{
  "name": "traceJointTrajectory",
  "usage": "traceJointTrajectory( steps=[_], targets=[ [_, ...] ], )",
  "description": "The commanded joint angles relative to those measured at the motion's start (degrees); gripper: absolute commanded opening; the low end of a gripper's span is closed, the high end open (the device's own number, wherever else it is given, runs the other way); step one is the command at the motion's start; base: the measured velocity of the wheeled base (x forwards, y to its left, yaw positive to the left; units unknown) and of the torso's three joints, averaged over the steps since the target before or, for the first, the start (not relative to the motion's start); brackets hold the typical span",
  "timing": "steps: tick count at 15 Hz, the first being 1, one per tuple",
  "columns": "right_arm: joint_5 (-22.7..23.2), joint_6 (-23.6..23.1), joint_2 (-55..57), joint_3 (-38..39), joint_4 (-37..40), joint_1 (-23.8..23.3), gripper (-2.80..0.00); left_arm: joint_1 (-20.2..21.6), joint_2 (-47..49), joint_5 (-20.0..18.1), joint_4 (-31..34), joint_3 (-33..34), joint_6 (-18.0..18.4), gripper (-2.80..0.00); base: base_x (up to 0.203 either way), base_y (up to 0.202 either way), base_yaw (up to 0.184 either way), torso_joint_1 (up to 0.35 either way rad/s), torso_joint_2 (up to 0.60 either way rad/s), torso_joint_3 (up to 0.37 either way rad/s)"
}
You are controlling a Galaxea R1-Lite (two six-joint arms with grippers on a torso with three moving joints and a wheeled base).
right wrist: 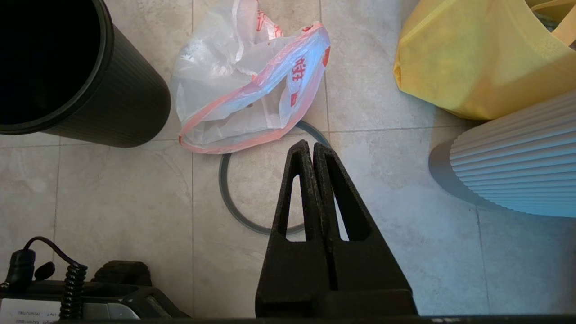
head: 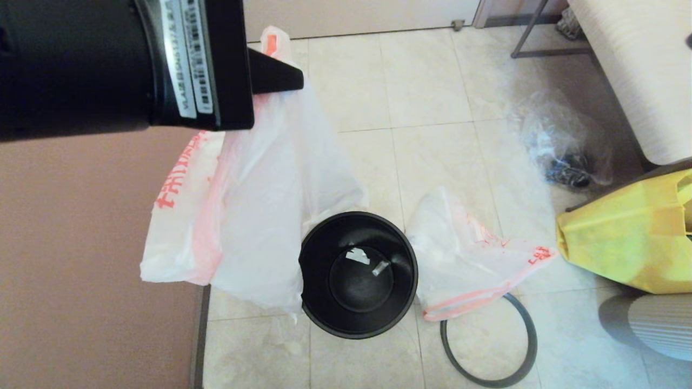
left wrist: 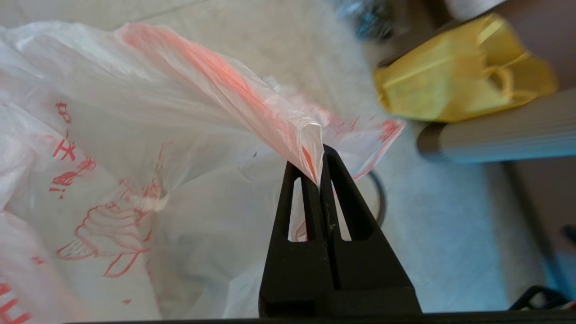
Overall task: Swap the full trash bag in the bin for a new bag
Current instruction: Put the new garbage bag on the trash can
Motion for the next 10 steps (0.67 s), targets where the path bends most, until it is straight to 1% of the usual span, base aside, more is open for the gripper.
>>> traceJointTrajectory(
  steps=[1,4,5,8,10],
  targets=[
    [0.0,0.0,0.1,0.0,0.0,0.0,-2.8,-1.6,1.0,0.2,0.2,-2.8,0.0,-2.8,0.0,0.0,0.0,0.0,0.0,0.0],
    [0.0,0.0,0.0,0.0,0.0,0.0,-2.8,-6.0,-0.9,0.7,2.6,-4.7,-0.3,-2.8,0.0,0.0,0.0,0.0,0.0,0.0],
    [0.0,0.0,0.1,0.0,0.0,0.0,-2.8,-6.9,-1.8,1.1,3.2,-4.8,-0.3,-2.8,0.0,0.0,0.0,0.0,0.0,0.0],
    [0.0,0.0,0.0,0.0,0.0,0.0,-2.8,-7.1,-2.8,1.4,5.7,-6.1,-0.3,-2.8,0.0,0.0,0.0,0.0,0.0,0.0],
    [0.0,0.0,0.1,0.0,0.0,0.0,-2.8,-7.3,-3.5,1.4,5.9,-7.3,-0.2,-2.8,0.0,0.0,0.0,0.0,0.0,0.0]
  ],
)
